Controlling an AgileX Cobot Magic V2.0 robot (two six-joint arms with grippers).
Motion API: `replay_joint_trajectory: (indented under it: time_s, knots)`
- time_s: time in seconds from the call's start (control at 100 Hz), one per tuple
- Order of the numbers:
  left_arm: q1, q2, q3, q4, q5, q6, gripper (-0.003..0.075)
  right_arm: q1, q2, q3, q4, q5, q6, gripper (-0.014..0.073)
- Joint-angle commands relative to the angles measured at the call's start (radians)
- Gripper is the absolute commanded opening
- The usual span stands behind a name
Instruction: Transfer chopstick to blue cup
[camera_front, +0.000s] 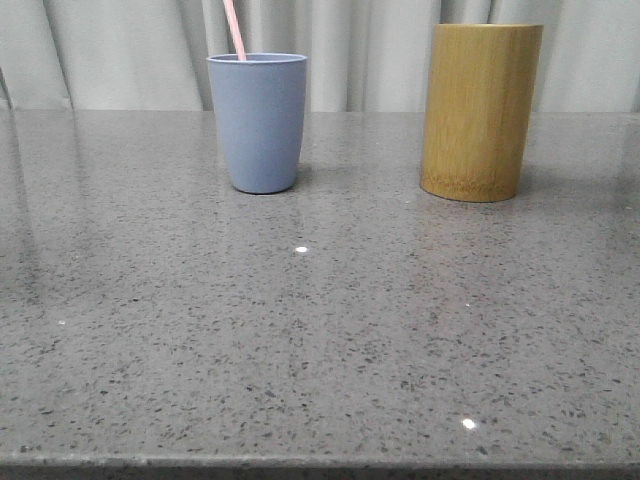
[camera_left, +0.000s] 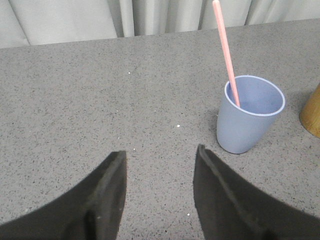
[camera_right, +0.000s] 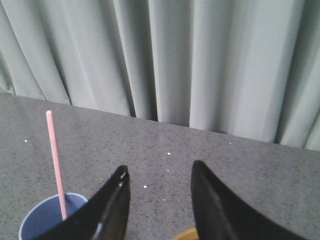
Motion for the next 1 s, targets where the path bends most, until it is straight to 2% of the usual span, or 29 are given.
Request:
replay_joint_trajectory:
  time_s: [0.0, 0.13, 0.34, 0.7, 0.99]
  knots:
    - [0.000, -0.038, 0.013, -0.005, -0.113, -0.015, 0.0304, -0.025, -0.086, 0.022, -0.019, -0.064, -0.007, 0.0274]
    - [0.010, -0.074, 0.055, 0.002, -0.128, -0.015, 0.0209, -0.041, -0.160, 0.097, -0.023, -0.064, -0.007, 0.0163]
    - [0.066, -0.129, 0.101, 0.017, -0.121, -0.015, -0.0018, -0.081, -0.297, 0.225, -0.023, -0.064, -0.007, -0.0074]
    - [0.129, -0.267, 0.181, 0.072, -0.090, -0.015, -0.0019, -0.194, -0.570, 0.436, -0.023, -0.050, -0.007, -0.0059]
    - [0.129, -0.391, 0.234, 0.099, -0.080, -0.015, -0.0019, -0.207, -0.718, 0.512, -0.024, -0.032, -0.007, -0.0059]
